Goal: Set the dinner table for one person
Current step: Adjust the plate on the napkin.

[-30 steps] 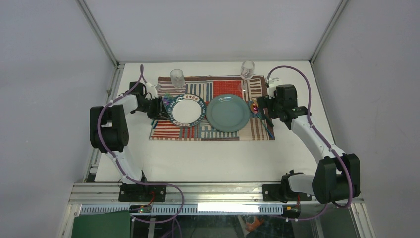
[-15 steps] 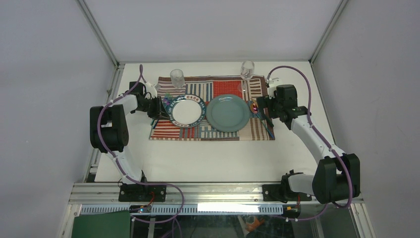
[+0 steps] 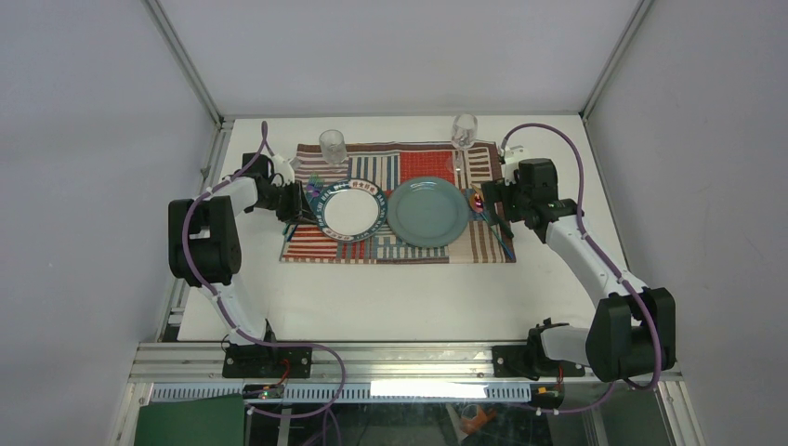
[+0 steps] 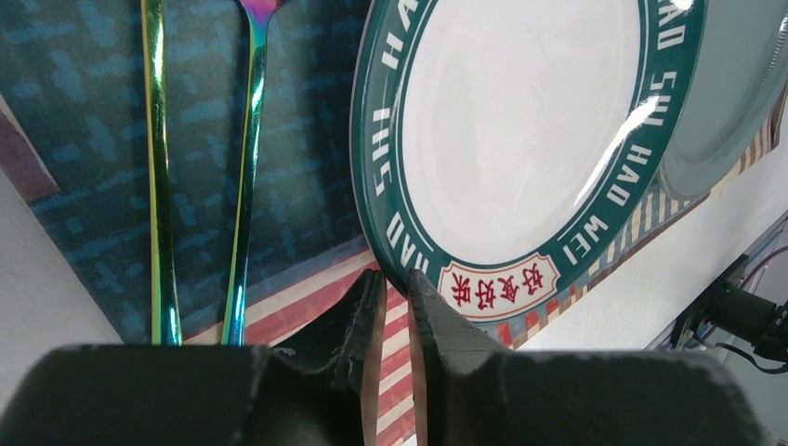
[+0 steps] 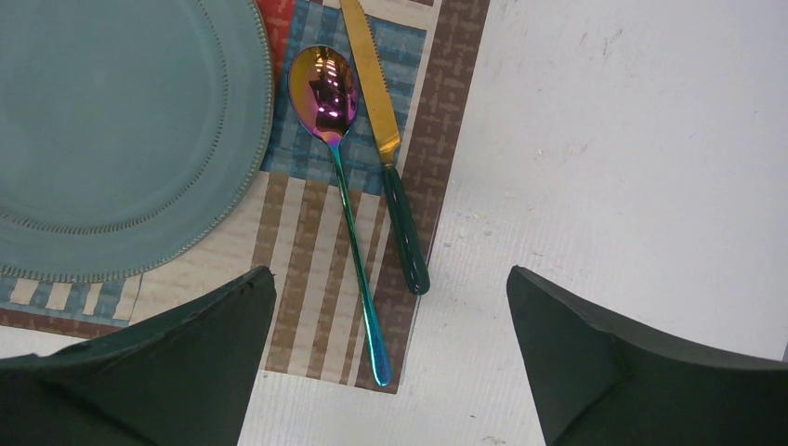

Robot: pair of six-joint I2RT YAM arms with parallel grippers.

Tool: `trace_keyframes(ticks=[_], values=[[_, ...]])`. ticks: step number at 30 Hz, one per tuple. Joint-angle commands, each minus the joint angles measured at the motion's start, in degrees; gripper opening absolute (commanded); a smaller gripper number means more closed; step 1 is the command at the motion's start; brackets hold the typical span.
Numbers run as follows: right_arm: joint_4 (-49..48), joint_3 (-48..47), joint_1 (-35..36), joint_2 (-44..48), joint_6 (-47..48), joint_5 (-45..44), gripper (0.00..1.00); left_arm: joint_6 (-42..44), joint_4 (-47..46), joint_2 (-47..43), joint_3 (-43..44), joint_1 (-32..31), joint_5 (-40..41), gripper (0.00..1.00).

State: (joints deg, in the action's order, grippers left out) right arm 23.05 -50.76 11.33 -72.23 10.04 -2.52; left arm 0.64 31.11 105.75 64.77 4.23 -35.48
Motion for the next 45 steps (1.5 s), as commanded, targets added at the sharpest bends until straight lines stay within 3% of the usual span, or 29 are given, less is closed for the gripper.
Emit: trace_keyframes(ticks=[1, 6, 8, 12, 31, 40, 45], values=[[-1.2, -1.5, -0.4, 1.3, 0.6, 0.4, 1.0, 0.6, 0.3, -3.7, 0.7, 0.6, -1.8, 0.18], [-1.2, -1.5, -0.4, 1.5, 0.6, 0.5, 1.0, -0.3, 0.5, -2.1, 1.2, 0.5, -3.3, 0.36], [-1.2, -1.5, -0.4, 1.5, 0.7, 0.4, 1.0, -0.4, 0.2, -1.7, 1.3, 0.6, -3.4, 0.37], [-1.3, -1.5, -0.4, 1.5, 0.7, 0.5, 1.0, -0.8, -0.1, -0.6, 3.1, 0.5, -3.4, 0.31], [-1.0, -1.5, -0.4, 1.5, 0.7, 0.4, 1.0, -2.8, -2.7, 3.2, 3.0, -0.9, -1.7, 0.29], [-0.9, -1.6, -0.4, 1.6, 0.6, 0.7, 1.0, -3.6, -3.9, 3.3, 2.0, -2.5, 0.4, 0.07], [-0.9, -1.6, -0.4, 1.7, 0.6, 0.8, 1.0, -2.8, -2.4, 1.1, 2.0, -2.5, 1.1, 0.05]])
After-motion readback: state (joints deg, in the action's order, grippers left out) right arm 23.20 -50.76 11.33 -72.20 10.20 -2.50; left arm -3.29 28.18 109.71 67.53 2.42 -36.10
